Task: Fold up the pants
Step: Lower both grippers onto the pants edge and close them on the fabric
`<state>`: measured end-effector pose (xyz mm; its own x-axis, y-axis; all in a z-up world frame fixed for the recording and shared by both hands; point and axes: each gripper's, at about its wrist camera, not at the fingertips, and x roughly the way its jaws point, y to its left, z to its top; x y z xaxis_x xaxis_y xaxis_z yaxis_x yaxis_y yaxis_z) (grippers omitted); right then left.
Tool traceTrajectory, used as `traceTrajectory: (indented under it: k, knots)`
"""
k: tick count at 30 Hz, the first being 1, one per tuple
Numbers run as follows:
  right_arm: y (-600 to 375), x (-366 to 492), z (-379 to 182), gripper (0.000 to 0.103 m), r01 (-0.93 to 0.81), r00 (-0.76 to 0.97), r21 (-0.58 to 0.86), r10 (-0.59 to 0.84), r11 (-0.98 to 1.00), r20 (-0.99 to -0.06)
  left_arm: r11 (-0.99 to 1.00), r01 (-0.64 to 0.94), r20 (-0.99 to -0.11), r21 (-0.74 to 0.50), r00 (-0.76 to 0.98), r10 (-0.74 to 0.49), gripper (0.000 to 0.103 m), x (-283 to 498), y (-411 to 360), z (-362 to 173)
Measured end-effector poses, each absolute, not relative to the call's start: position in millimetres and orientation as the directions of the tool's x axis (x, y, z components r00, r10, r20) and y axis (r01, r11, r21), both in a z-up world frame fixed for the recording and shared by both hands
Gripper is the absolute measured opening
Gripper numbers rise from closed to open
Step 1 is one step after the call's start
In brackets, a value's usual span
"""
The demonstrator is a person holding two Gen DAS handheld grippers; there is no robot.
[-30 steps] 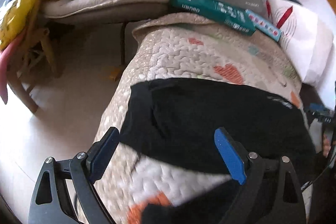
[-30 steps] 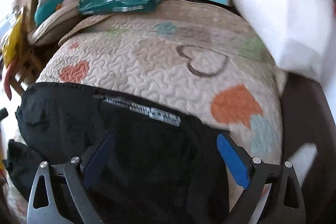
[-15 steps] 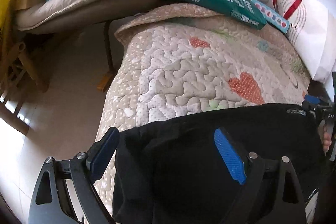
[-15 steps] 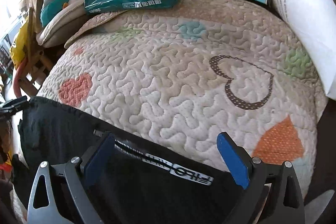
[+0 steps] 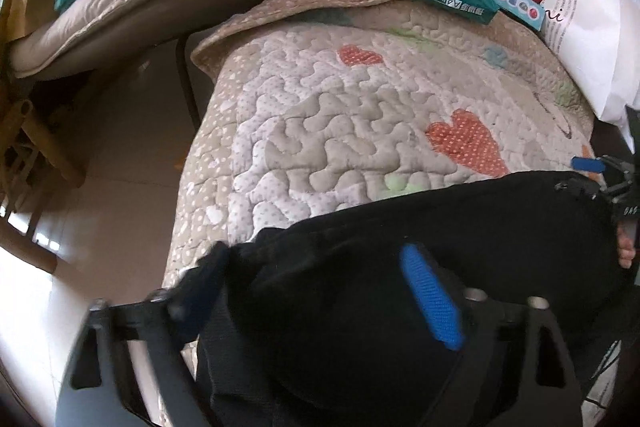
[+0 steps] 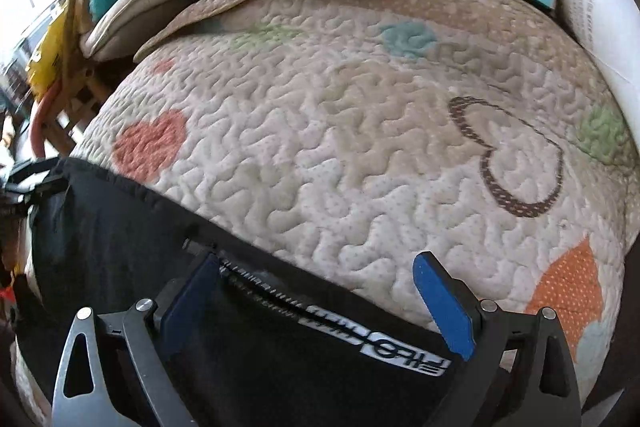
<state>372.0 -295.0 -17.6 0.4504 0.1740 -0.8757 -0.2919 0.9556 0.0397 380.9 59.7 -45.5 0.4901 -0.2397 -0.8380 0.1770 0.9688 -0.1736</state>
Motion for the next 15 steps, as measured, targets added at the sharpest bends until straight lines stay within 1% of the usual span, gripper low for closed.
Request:
traceTrajectory:
  k: [1,2,3,4,5,6,7,8,9,10,11,12,13,15]
  knots:
    - [-293,371,-20,0.096,-0.309,0.438,0.039,0.179,0.950,-0.881,0.975,0.165,-0.844,-0.149,0.492,-0.212,0.059,381,61,-46]
    - [-290,369,-24,0.092,-0.327,0.425,0.036,0.181,0.944,-0.887,0.977,0.161,-0.846,-0.140,0.494,-0.202,0.047,381,62,-46]
    - [-287,368,-27,0.088,-0.344,0.413,0.032,0.182,0.938,-0.893,0.978,0.156,-0.845,-0.136,0.497,-0.197,0.032,380,65,-45]
    - [-284,365,-30,0.086,-0.360,0.412,0.009,0.168,0.933,-0.896,0.978,0.153,-0.843,-0.141,0.500,-0.199,0.024,380,68,-42]
    - [-281,361,-30,0.078,-0.378,0.418,-0.003,0.168,0.926,-0.893,0.976,0.154,-0.841,-0.156,0.498,-0.213,0.017,379,71,-40]
    - [-281,359,-29,0.066,-0.384,0.414,0.010,0.182,0.923,-0.892,0.972,0.157,-0.837,-0.174,0.497,-0.230,0.014,378,72,-37]
    - [-282,358,-27,0.061,-0.382,0.409,0.024,0.192,0.924,-0.892,0.973,0.160,-0.836,-0.169,0.500,-0.228,0.013,376,71,-35]
    - [-283,356,-25,0.050,-0.381,0.403,0.037,0.202,0.924,-0.893,0.975,0.168,-0.836,-0.147,0.506,-0.213,0.013,374,67,-33]
    - [-284,355,-22,0.045,-0.379,0.402,0.041,0.204,0.925,-0.892,0.976,0.178,-0.836,-0.122,0.512,-0.198,0.012,372,62,-31]
    - [-285,353,-19,0.042,-0.375,0.403,0.047,0.209,0.926,-0.891,0.978,0.188,-0.836,-0.093,0.518,-0.179,0.012,370,56,-29]
    - [-286,352,-17,0.034,-0.370,0.400,0.061,0.218,0.927,-0.890,0.978,0.196,-0.834,-0.068,0.527,-0.163,0.011,367,51,-27]
    - [-285,350,-14,0.018,-0.366,0.391,0.083,0.234,0.927,-0.890,0.979,0.201,-0.827,-0.044,0.542,-0.149,0.011,362,46,-23]
    - [-284,349,-13,0.017,-0.364,0.389,0.089,0.238,0.927,-0.890,0.979,0.200,-0.823,-0.037,0.550,-0.144,0.011,360,44,-20]
    - [-277,340,-4,0.016,-0.363,0.414,0.052,0.211,0.930,-0.885,0.980,0.198,-0.812,-0.028,0.568,-0.137,0.011,354,42,-12]
